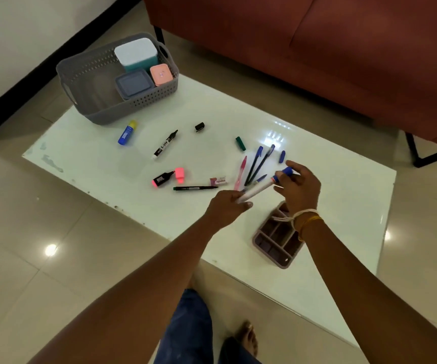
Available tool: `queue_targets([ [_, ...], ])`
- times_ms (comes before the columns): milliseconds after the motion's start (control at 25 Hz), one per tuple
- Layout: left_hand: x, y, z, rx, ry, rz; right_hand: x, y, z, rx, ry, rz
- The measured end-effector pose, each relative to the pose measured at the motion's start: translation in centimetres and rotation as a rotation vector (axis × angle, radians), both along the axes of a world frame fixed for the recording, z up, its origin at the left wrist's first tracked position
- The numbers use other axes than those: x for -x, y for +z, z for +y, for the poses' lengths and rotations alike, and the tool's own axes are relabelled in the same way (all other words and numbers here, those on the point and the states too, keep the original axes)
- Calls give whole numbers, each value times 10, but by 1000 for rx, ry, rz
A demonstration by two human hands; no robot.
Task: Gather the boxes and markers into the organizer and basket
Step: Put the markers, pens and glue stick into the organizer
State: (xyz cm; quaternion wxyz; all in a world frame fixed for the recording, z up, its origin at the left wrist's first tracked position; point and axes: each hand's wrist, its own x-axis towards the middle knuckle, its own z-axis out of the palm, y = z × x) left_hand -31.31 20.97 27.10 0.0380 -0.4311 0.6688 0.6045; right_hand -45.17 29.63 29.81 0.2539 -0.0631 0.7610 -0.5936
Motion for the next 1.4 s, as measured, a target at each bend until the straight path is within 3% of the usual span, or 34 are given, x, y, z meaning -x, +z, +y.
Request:
queue_targets([
  [200,5,-19,49,-13,-113,-74,23,15,72,-139,-74,397],
  [440,1,-34,73,209,-199,-176,-10,15,102,-134,166,455],
  [640,-5,-40,75,96,17,-204,-37,7,99,-224,508,486],
  [800,-10,-42,76,116,21,-193,-39,15,98,-152,379,652],
  [880,-11,-41,76,118,7,-187,-40,13,99,-135,376,652],
  [1120,-18,-35,72,92,1,-203,-46,-16,90,-360,701,477],
  [1240,-24,-29,62,71,56,-146,-48,-12,73,-362,676,410],
  [1400,-32,-27,19,71,240,-72,-52,-10,7,-242,631,476],
])
